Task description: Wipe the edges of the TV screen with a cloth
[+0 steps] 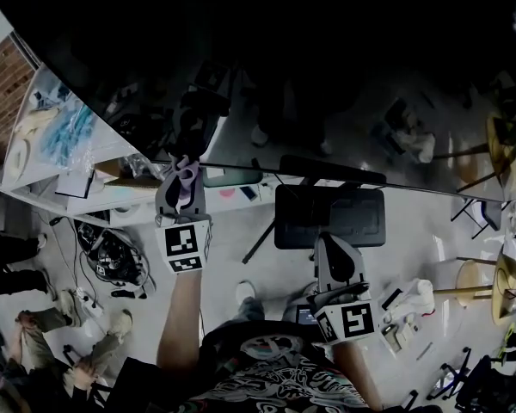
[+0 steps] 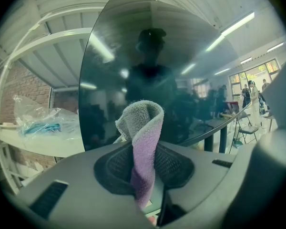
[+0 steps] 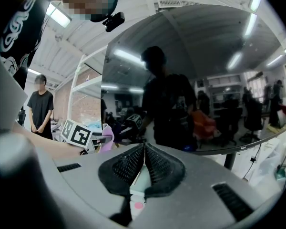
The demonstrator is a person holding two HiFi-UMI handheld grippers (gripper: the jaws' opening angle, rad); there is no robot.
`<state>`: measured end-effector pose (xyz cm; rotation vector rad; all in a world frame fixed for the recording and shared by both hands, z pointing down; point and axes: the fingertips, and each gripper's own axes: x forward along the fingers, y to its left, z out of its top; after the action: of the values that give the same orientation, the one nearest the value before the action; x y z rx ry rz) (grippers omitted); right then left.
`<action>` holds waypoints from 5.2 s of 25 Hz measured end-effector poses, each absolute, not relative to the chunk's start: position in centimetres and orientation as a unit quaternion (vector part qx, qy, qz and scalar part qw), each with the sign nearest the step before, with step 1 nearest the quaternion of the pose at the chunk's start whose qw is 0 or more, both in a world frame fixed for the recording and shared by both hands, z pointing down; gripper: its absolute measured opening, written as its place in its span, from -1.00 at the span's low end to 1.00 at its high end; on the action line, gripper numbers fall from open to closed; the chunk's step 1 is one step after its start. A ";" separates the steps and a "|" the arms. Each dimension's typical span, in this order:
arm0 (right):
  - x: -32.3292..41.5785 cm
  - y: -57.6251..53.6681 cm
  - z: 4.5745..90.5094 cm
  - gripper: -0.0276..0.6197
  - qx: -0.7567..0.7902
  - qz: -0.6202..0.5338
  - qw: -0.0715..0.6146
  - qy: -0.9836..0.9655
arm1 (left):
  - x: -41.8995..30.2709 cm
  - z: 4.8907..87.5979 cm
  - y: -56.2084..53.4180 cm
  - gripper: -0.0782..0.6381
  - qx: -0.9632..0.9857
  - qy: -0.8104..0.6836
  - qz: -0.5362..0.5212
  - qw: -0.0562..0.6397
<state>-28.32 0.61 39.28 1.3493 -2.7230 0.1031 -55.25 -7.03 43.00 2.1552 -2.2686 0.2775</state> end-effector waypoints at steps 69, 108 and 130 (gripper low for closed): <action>-19.6 0.5 40.2 -0.82 0.473 0.053 0.048 -0.878 | -41.4 43.1 -9.4 -0.49 0.749 -0.655 0.097 0.002; -13.6 -0.1 40.9 -0.82 0.496 0.068 0.037 -0.865 | -33.8 43.5 -10.4 -0.49 0.776 -0.622 0.103 0.003; -8.3 -0.6 41.2 -0.82 0.526 0.079 0.029 -0.846 | -26.0 43.7 -11.4 -0.49 0.812 -0.572 0.114 0.002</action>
<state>-8.33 -0.62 41.24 1.6237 -2.6113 0.2435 -26.05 -11.45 43.65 2.5478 -1.7957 0.3563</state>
